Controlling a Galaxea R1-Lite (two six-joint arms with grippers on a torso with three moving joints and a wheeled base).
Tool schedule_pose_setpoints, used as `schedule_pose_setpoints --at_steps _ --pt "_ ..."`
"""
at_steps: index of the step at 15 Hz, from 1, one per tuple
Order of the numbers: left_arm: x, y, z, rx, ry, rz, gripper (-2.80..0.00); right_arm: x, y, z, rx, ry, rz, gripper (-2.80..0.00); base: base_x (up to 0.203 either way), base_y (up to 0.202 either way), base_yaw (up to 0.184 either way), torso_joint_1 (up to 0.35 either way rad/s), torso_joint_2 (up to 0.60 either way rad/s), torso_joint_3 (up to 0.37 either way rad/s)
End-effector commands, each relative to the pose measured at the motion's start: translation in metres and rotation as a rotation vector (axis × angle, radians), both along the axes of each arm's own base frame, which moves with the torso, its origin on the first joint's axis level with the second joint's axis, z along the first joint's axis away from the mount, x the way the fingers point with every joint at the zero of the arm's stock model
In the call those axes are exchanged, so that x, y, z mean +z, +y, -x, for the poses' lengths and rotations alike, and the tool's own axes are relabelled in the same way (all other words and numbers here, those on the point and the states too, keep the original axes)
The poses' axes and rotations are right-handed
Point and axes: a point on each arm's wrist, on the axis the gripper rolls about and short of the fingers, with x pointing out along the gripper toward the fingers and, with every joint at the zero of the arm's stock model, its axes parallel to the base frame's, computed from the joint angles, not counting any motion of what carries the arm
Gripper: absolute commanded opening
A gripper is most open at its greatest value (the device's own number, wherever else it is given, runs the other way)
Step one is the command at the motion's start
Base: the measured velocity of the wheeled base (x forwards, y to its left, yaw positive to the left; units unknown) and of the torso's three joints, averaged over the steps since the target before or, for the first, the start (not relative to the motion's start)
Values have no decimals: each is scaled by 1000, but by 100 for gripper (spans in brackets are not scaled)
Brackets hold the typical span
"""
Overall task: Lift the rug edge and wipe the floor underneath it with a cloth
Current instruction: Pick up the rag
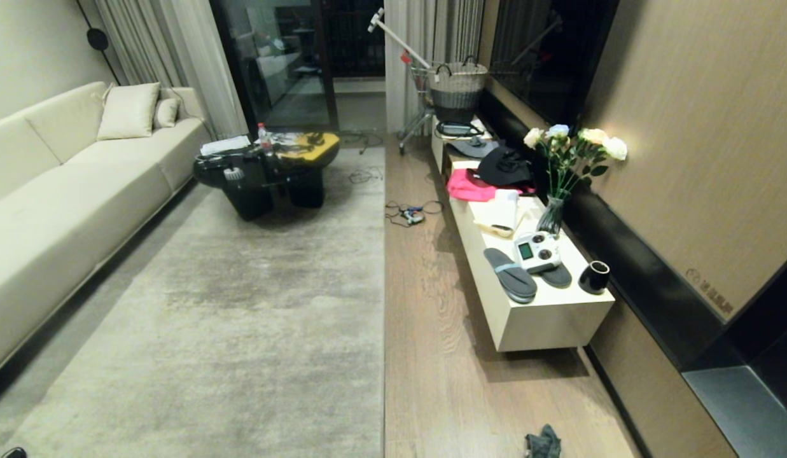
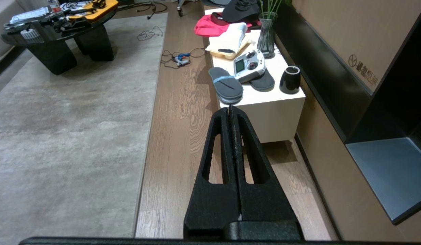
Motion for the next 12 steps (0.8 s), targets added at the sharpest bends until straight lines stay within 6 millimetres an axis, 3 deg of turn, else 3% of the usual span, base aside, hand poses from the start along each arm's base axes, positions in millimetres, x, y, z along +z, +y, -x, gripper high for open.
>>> schedule_pose_setpoints --at_steps 1,6,12 --pt "0 0 0 0 2 -1 -280 0 0 0 0 1 -1 -280 0 0 0 -143 335 210" --pt "0 0 0 0 2 0 -280 0 0 0 0 1 -1 -280 0 0 0 -145 362 221" --pt "0 0 0 0 1 0 -280 0 0 0 0 1 -1 -280 0 0 0 -189 531 337"
